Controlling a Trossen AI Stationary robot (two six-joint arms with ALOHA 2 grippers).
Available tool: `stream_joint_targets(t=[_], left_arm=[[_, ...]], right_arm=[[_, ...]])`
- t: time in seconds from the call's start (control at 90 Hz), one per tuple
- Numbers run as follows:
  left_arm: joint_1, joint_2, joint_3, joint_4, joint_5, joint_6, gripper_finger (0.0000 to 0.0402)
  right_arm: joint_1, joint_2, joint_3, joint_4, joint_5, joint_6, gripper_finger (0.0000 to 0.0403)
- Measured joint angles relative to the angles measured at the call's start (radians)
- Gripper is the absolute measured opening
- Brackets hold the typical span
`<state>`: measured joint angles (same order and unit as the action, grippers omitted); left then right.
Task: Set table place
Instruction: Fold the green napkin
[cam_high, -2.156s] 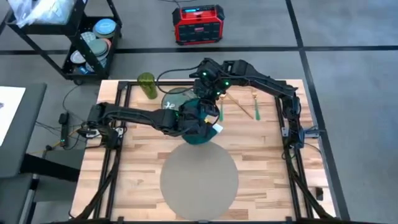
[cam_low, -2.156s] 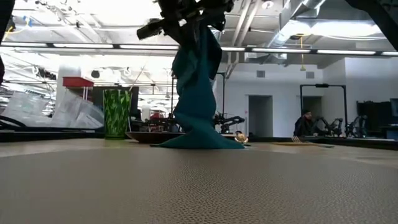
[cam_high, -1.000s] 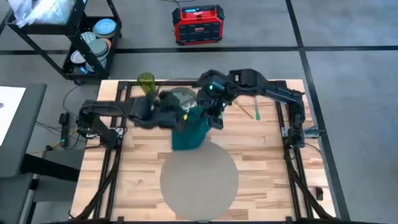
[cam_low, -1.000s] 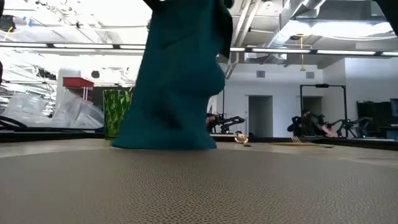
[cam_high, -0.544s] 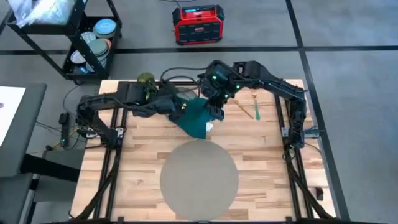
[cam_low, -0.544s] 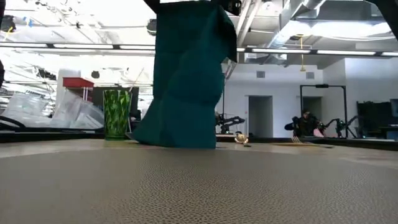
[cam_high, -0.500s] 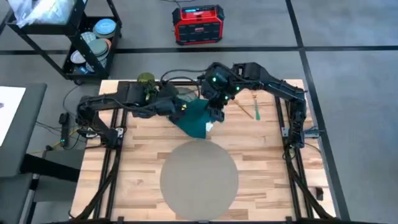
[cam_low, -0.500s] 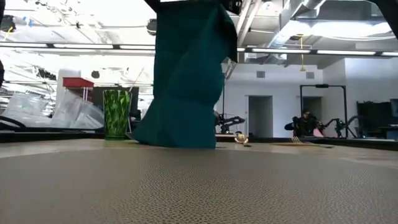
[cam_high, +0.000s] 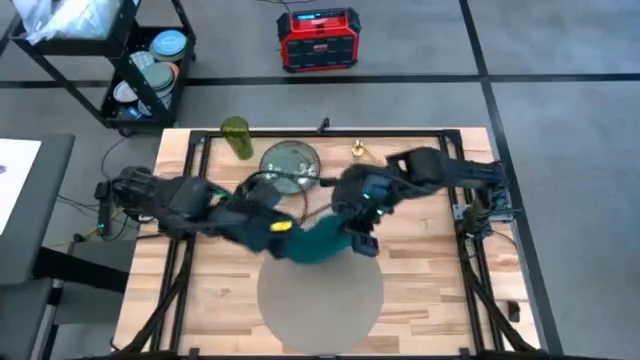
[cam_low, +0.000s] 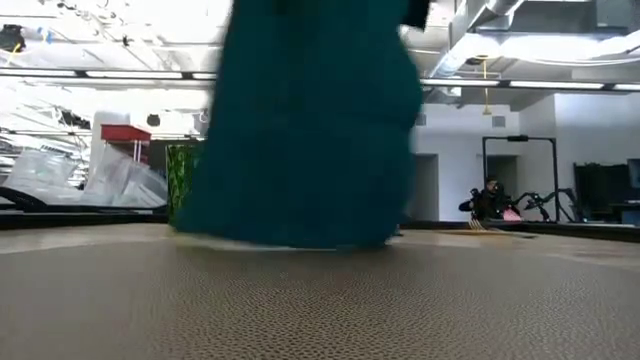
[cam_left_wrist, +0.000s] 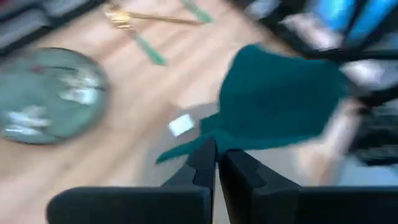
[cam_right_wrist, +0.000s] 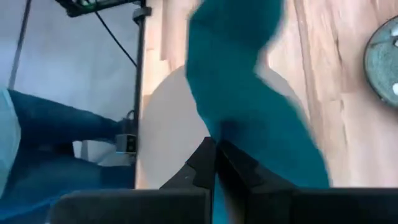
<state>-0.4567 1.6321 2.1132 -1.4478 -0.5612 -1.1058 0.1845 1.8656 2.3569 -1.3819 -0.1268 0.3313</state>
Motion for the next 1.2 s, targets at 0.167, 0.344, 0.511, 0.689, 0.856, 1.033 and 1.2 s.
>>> stream_joint_targets(t=[0.167,0.344,0.511,0.689,0.856,1.033,1.2], left_arm=[[-0.047,0.003,0.088,-0.048,-0.003,-0.090,0.0000],[-0.022,0.005,0.061,-0.071,0.015,-0.063,0.0000],[0.024,0.005,0.011,-0.126,0.034,-0.018,0.0000],[0.058,0.005,-0.074,-0.117,0.035,0.017,0.0000],[0.095,0.006,-0.170,-0.113,0.037,0.032,0.0000],[0.110,0.005,-0.206,-0.101,0.037,0.028,0.0000],[0.103,-0.006,-0.206,-0.052,0.088,0.027,0.0000]], right_arm=[[0.022,-0.004,0.000,0.007,0.005,0.107,0.0000],[0.013,0.000,0.000,0.000,0.004,0.083,0.0000],[-0.029,0.002,-0.011,-0.005,0.005,0.022,0.0000],[-0.081,0.003,-0.025,-0.013,-0.003,-0.040,0.0000],[-0.129,0.004,-0.025,-0.014,-0.003,-0.094,0.0000],[-0.155,0.005,-0.025,-0.038,-0.005,-0.095,0.0000],[-0.116,0.005,-0.024,-0.042,-0.033,-0.073,0.0000]])
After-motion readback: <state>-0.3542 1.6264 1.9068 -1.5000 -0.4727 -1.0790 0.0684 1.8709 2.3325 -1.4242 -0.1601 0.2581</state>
